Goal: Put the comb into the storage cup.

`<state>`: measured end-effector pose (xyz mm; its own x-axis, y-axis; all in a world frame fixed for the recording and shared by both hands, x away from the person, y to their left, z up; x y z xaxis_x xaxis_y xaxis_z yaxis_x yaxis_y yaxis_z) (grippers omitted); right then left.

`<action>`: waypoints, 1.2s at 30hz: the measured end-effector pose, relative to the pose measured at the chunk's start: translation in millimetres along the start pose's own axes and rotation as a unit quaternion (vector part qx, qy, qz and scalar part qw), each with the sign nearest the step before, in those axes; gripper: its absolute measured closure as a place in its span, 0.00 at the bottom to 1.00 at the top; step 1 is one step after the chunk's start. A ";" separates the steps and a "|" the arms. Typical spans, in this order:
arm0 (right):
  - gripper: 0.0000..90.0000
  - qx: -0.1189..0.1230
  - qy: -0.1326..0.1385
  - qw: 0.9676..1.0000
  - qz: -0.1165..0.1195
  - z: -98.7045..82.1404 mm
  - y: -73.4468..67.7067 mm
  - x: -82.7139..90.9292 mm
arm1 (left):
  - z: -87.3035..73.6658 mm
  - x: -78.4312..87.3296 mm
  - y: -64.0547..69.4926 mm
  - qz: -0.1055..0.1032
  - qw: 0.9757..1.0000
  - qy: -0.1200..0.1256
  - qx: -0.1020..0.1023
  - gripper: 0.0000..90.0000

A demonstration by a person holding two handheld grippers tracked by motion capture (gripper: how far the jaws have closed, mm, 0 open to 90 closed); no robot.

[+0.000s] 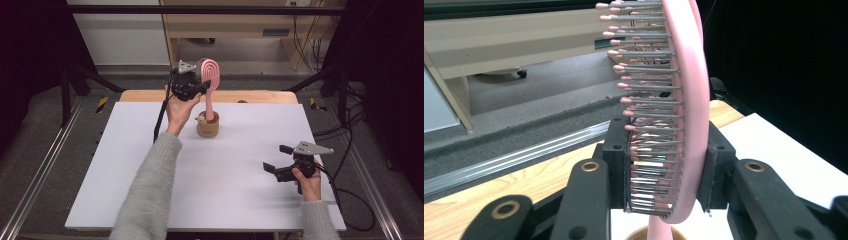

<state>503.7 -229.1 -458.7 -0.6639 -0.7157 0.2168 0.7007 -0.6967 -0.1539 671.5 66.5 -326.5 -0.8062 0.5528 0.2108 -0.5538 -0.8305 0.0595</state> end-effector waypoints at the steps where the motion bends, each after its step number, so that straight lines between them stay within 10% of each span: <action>1: 0.00 0.001 0.000 1.000 0.000 -0.1 0.1 -0.1 | -1.3 -0.5 -0.2 0.001 1.000 0.000 -0.001 0.71; 36: 0.00 0.002 -0.002 1.000 0.000 -1.0 -0.2 -1.3 | -36.7 -4.2 10.8 -0.016 0.999 -0.011 -0.044 0.71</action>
<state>504.1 -228.1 -459.9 -0.6624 -0.7161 0.2200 0.7021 -0.6959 -0.1510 661.3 57.7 -362.5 -0.7841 0.5758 0.2315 -0.5954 -0.8032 -0.0189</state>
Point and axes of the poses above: each handheld gripper's, and its own axes: x roughly backward along the jaws, z roughly out of its top, y roughly to its right, the point moved 5 cm from there along -x, roughly forward along the jaws, and after that the axes turned 10 degrees about y, right-handed, at the moved point
